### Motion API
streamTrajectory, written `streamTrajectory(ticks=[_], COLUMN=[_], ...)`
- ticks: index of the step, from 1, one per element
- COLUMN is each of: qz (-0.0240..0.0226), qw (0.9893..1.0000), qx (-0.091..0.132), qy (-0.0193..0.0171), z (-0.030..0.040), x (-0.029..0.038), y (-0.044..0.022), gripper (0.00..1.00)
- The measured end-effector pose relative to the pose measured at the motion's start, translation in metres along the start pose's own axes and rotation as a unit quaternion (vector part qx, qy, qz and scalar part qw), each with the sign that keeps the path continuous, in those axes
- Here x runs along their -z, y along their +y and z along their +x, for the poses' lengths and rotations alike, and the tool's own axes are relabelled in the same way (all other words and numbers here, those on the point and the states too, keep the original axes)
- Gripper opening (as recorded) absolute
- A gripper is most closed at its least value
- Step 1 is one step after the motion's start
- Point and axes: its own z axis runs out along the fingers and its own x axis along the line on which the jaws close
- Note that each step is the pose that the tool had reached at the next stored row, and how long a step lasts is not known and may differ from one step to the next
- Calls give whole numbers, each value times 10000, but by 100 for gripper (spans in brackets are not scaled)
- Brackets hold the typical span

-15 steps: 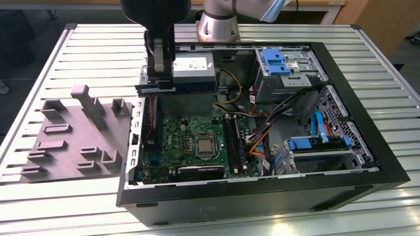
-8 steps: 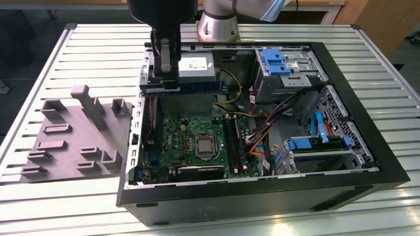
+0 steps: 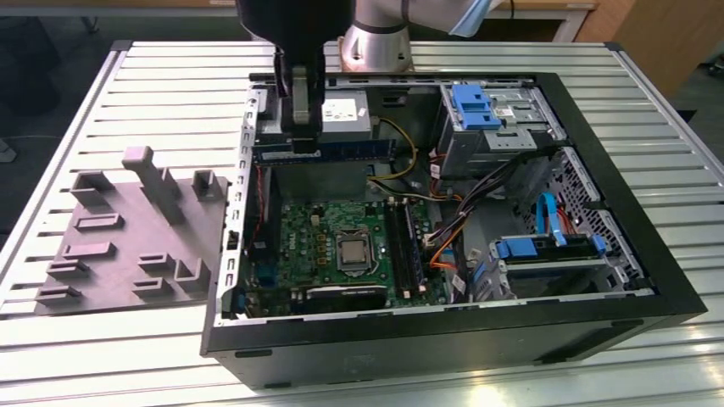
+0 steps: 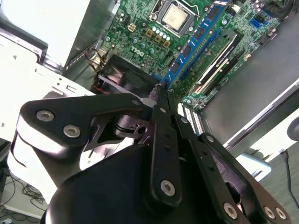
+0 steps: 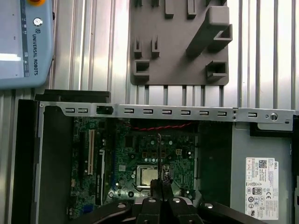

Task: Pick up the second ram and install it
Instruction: 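Pick up the second ram and move it above second insertion slot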

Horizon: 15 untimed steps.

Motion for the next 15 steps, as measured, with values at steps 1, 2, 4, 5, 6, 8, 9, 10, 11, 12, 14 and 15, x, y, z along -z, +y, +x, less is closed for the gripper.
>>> streamTrajectory(ticks=[1,2,4,5,6,8,9,10,11,12,14,15], qz=[0,0,0,0,0,0,0,0,0,0,0,0], qw=[10000,10000,10000,10000,10000,10000,10000,10000,10000,10000,10000,10000], qx=[0,0,1,1,0,0,1,0,0,0,0,0], qy=[0,0,0,0,0,0,0,1,1,1,0,0], z=[0,0,1,1,1,1,2,2,2,2,2,3], x=[1,1,2,3,3,4,5,6,6,6,7,8], y=[-12,-24,-45,-57,-69,-92,-103,-114,-127,-138,-159,-170], gripper=[12,12,12,12,12,12,12,12,12,12,12,12])
